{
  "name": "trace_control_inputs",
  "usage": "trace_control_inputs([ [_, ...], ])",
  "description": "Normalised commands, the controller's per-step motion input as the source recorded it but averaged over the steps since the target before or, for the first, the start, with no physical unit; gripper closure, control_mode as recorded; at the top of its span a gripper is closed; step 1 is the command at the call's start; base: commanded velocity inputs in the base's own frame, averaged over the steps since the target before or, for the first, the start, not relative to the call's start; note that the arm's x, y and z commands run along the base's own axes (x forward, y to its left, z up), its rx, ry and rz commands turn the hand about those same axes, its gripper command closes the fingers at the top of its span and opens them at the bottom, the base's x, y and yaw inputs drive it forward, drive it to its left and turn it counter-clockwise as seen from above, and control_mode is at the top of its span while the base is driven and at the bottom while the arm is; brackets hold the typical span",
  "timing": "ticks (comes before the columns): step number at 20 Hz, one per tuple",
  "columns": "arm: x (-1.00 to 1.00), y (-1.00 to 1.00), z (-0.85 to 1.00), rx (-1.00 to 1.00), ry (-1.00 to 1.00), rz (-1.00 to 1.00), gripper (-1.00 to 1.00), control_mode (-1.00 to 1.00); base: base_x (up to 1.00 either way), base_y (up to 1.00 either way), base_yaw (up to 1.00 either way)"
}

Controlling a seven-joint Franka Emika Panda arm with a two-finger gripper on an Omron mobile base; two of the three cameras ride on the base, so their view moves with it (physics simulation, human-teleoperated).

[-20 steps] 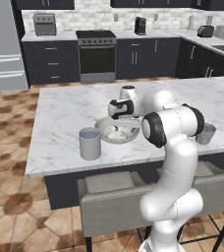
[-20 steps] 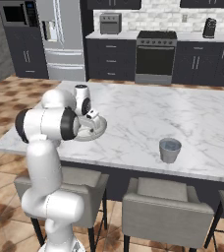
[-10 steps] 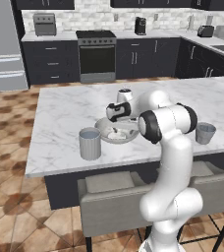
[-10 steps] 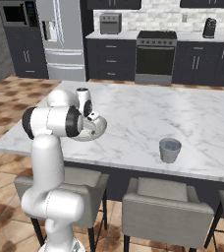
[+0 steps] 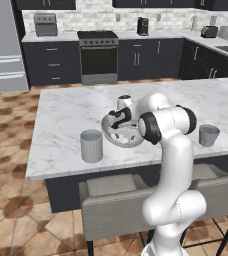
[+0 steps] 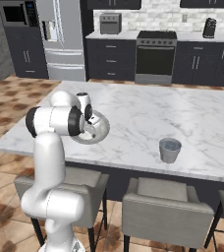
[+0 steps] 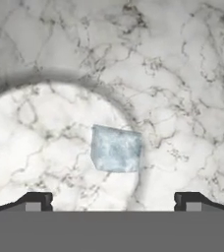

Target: There are four ice cubes in the ice bowl. Place two ice cubes in each glass of water.

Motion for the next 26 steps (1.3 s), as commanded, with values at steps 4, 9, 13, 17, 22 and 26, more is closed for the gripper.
trace_control_inputs([
  [4,0.27,-0.02,-0.07,0.0,0.0,-0.03,-1.0,-1.0,0.0,0.0,0.0],
  [9,0.17,-0.09,-0.04,0.0,0.0,-0.04,-1.0,-1.0,0.0,0.0,0.0],
  [13,0.01,-0.15,-0.18,0.0,0.0,-0.05,-1.0,-1.0,0.0,0.0,0.0],
  [17,0.06,-0.09,-0.22,0.0,0.0,-0.05,-1.0,-1.0,0.0,0.0,0.0],
  [22,0.02,-0.14,-0.2,0.0,0.0,-0.07,-1.0,-1.0,0.0,0.0,0.0],
  [26,0.0,-0.26,-0.18,0.0,0.0,-0.15,-1.0,-1.0,0.0,0.0,0.0],
])
